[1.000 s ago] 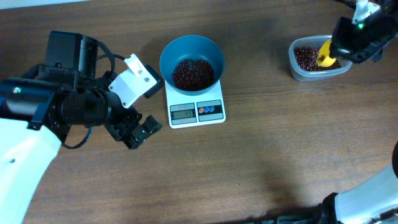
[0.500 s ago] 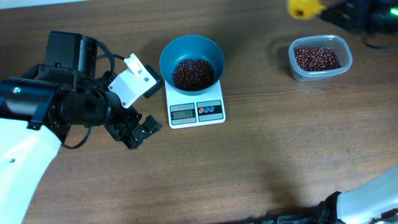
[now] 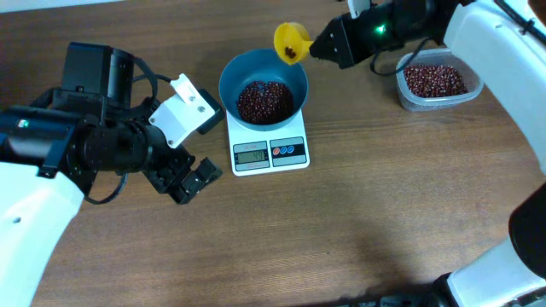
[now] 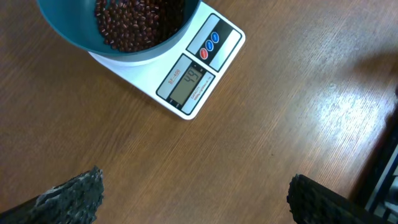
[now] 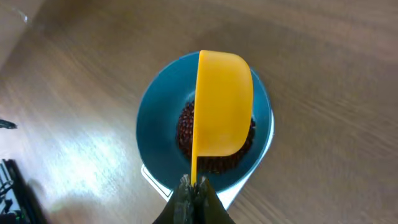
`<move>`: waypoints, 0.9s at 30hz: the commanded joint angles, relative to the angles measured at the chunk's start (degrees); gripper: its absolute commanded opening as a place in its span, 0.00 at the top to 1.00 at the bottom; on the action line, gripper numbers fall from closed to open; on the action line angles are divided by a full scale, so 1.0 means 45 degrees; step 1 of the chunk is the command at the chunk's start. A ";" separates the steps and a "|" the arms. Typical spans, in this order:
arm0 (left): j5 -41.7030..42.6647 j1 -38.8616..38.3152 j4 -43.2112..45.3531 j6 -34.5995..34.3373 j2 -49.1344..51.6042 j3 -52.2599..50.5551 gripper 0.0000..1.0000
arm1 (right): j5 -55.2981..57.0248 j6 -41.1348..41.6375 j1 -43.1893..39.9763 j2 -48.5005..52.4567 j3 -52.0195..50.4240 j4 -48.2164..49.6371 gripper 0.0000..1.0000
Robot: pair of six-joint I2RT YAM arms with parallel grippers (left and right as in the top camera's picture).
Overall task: Scoop item into bowl and weigh 50g on scale
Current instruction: 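Carry the scoop left over the teal bowl with the right gripper, then tilt the scoop to add beans into the bowl until 50 g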
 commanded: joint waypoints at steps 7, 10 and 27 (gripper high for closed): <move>0.0097 -0.0015 -0.0019 -0.0126 0.0019 -0.0034 0.01 | 0.4857 -0.0117 0.1889 -0.1112 0.0515 -0.0685 0.96; 0.0097 -0.0015 -0.0019 -0.0126 0.0019 -0.0034 0.01 | 0.5187 -0.0481 0.2050 -0.1258 0.0699 -0.0680 0.96; 0.0097 -0.0015 -0.0019 -0.0126 0.0019 -0.0034 0.01 | 0.5183 -0.0928 0.2715 -0.1127 0.0952 -0.0763 0.96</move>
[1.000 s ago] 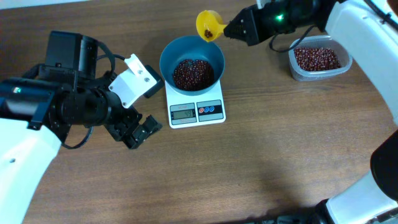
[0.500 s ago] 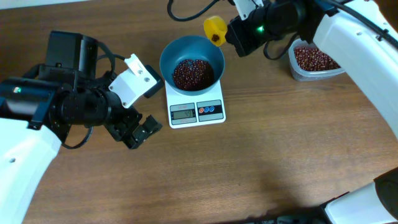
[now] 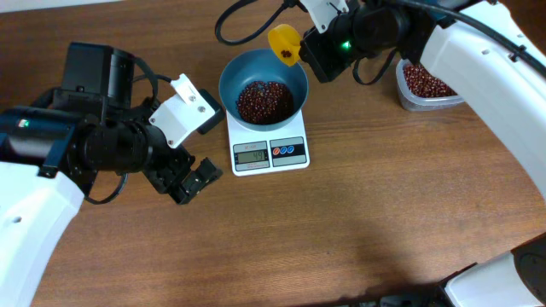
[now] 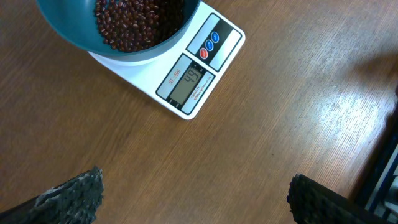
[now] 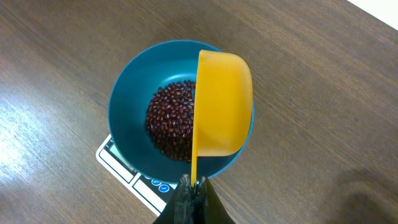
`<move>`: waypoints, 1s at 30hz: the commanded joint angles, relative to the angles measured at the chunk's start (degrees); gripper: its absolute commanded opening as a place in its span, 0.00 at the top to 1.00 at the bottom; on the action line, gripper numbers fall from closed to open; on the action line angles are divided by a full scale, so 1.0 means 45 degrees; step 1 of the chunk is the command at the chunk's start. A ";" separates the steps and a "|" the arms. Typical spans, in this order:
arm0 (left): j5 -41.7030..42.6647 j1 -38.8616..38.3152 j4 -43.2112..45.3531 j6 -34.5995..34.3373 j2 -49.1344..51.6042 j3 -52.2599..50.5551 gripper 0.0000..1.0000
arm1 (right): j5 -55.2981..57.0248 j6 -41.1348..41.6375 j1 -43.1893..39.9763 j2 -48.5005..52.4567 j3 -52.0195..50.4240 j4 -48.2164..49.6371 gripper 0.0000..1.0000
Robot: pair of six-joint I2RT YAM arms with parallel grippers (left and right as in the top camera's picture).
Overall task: Scoop item into bowl and weigh 50g on scale
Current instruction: 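Tilt the scoop to add beans into the bowl until 50 g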
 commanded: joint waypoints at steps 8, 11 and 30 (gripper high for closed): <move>0.0097 -0.0015 -0.0015 -0.0126 0.0019 -0.0034 0.01 | 0.0097 -0.0092 0.0068 -0.0219 0.0384 0.0180 0.96; 0.0097 -0.0015 -0.0015 -0.0126 0.0019 -0.0034 0.01 | -0.0083 -0.0520 0.0083 -0.0219 0.0384 0.0248 0.96; 0.0097 -0.0015 -0.0015 -0.0126 0.0019 -0.0034 0.01 | -0.0078 -0.0850 0.0078 -0.0219 0.0384 0.0223 0.96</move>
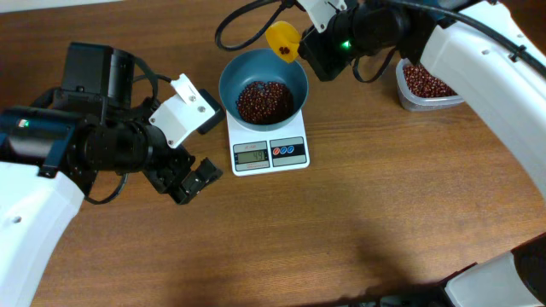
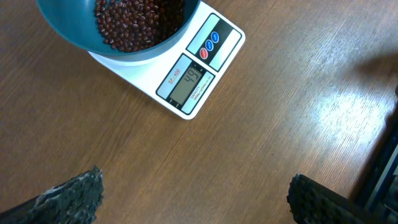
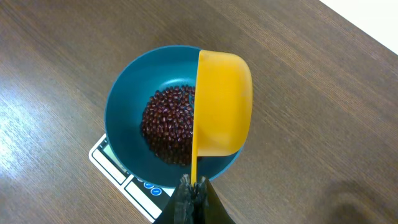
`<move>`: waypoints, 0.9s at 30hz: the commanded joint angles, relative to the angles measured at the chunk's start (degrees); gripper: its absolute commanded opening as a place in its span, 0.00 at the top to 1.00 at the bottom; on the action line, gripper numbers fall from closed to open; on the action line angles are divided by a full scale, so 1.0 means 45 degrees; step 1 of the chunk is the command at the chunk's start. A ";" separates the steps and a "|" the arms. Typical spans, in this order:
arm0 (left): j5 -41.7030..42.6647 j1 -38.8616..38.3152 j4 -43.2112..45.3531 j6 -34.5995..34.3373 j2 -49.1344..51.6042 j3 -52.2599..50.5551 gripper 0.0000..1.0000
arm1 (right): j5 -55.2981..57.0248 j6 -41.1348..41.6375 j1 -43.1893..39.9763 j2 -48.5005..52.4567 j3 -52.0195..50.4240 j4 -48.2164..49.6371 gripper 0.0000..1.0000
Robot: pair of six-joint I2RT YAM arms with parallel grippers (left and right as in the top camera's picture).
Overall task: Scoop item into bowl and weigh 50g on scale
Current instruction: 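Tilt the scoop to add beans into the bowl until 50 g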
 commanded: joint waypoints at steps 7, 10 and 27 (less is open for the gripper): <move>0.0097 -0.0015 -0.0015 -0.0126 0.0019 -0.0034 0.01 | -0.0369 -0.0087 0.0083 -0.0219 0.0384 -0.0005 0.96; 0.0097 -0.0015 -0.0015 -0.0126 0.0019 -0.0034 0.01 | -0.1749 -0.1433 0.0262 -0.0146 0.0379 -0.0073 0.96; 0.0097 -0.0015 -0.0015 -0.0126 0.0019 -0.0034 0.01 | -0.0942 -0.0831 -0.0015 -0.0146 0.0491 0.0155 0.96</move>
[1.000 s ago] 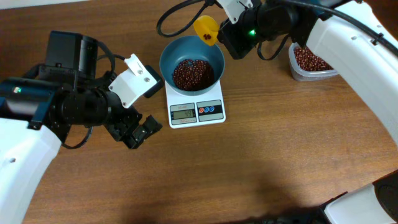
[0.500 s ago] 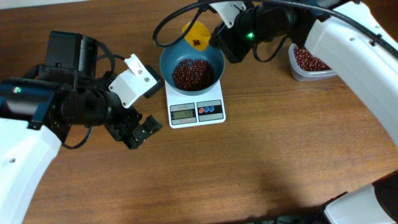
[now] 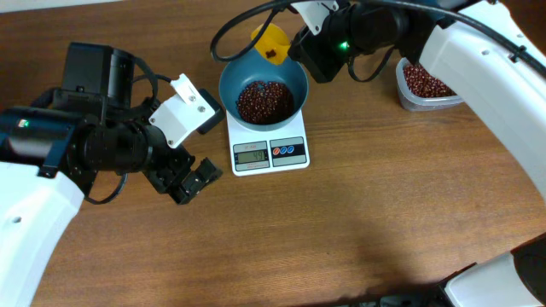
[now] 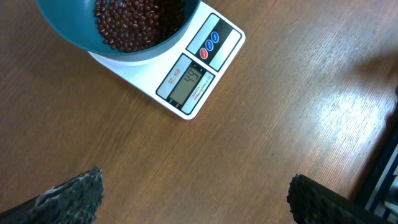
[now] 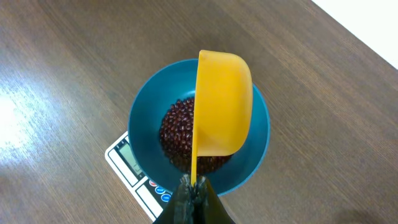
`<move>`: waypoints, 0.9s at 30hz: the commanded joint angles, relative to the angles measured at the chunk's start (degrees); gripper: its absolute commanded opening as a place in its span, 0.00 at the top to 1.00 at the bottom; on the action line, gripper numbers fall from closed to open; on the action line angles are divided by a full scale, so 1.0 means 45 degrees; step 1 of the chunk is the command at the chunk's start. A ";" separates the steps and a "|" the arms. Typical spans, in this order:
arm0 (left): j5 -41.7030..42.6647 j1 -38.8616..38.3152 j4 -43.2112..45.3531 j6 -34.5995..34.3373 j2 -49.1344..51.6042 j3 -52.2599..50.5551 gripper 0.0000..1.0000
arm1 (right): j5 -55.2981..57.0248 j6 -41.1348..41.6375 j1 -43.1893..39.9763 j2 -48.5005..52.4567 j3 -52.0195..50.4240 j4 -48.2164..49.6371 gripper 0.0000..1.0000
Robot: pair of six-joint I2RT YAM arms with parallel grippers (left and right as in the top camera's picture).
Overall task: Scoop item into bowl and weigh 50g on scale
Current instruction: 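Tilt the scoop to add beans into the bowl until 50 g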
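Note:
A blue bowl (image 3: 294,78) of dark red beans (image 3: 264,100) sits on a white scale (image 3: 270,154); in the left wrist view the scale's display (image 4: 186,77) reads 49. My right gripper (image 5: 194,190) is shut on the handle of a yellow scoop (image 5: 224,102), which hangs over the bowl's far rim. The scoop (image 3: 270,41) holds a few beans in the overhead view. My left gripper (image 3: 189,181) stands open over bare wood, left of the scale, holding nothing.
A clear tub of red beans (image 3: 424,83) stands at the back right, partly hidden by my right arm. Cables loop behind the bowl (image 5: 258,143). The table's far edge (image 5: 367,37) runs close behind the bowl.
The scoop in my right gripper has shifted a little left, from the bowl's back right rim to its back left rim. Left arm, bowl and scale are unchanged.
The scoop was held at the bowl's right rim with beans in it. Then my right arm had swung over behind the bowl, the scoop at the back rim. It has since edged left along that rim. The display reads 49 throughout.

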 commanded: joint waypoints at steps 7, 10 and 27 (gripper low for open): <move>0.0097 -0.0015 -0.0015 -0.0126 0.0019 -0.0034 0.01 | 0.0107 0.0296 0.0049 -0.0078 0.0525 0.0039 0.96; 0.0097 -0.0015 -0.0015 -0.0126 0.0019 -0.0034 0.01 | 0.0112 0.0291 0.0049 -0.0073 0.0520 -0.0024 0.96; 0.0097 -0.0015 -0.0015 -0.0126 0.0019 -0.0034 0.01 | 0.0053 0.1209 -0.0015 0.0039 0.0525 -0.0243 0.96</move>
